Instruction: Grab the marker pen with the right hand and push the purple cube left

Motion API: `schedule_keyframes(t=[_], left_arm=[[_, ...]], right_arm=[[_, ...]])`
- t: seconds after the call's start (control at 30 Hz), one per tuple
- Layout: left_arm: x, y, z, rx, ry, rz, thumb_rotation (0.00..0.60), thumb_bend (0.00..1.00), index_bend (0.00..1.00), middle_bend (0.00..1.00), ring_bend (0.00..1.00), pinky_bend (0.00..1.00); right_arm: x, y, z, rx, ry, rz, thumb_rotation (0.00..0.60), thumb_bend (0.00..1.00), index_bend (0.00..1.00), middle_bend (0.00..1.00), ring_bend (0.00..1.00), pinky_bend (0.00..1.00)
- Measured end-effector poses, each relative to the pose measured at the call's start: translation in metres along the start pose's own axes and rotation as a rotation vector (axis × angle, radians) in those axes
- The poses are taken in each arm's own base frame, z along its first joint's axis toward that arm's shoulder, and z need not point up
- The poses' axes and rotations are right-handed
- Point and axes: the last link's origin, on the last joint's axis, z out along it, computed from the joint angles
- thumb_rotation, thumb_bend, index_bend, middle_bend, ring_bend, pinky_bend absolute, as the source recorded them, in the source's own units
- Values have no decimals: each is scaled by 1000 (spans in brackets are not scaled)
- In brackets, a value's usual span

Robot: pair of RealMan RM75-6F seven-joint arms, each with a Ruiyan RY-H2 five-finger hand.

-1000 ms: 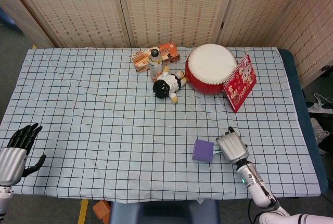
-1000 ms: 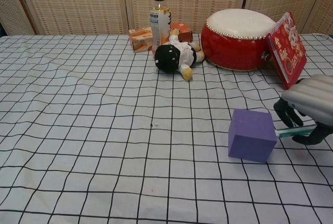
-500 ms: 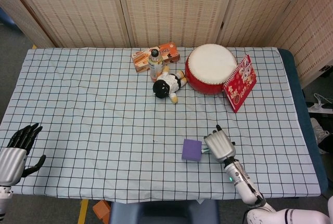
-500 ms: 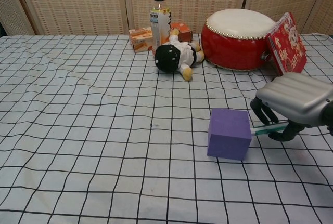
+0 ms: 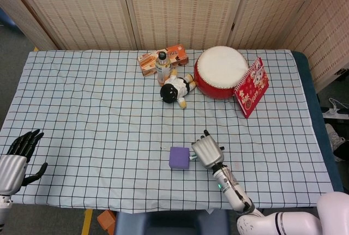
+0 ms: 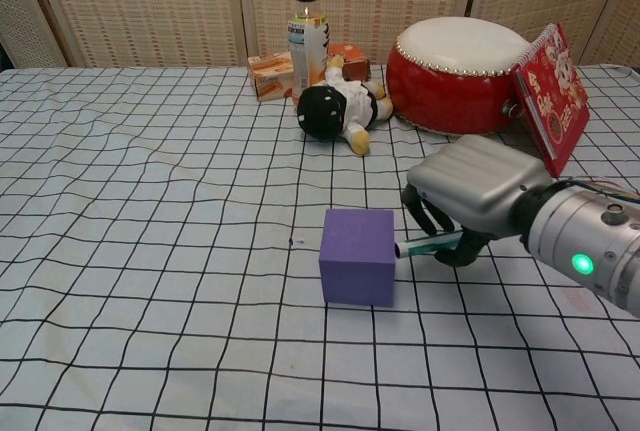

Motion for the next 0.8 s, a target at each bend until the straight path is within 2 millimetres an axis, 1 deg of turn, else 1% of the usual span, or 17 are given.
schedule_keyframes(t=[0.4,0.6,0.8], left_arm=[[4,-3,-1,-2,5,-22,600,384,0,0,0,99],[6,-4,-2,-5,6,-31,600,382,0,0,0,99],[7,-5,-2,-6,3,-38,600,382,0,0,0,99]], right_arm=[[25,-56,35,41,26,26,600,476,913,764,486,255],[35,-80,47,55,33,34,600,476,913,764,485,254],[44,-101,56,62,45,54,600,476,913,764,485,255]])
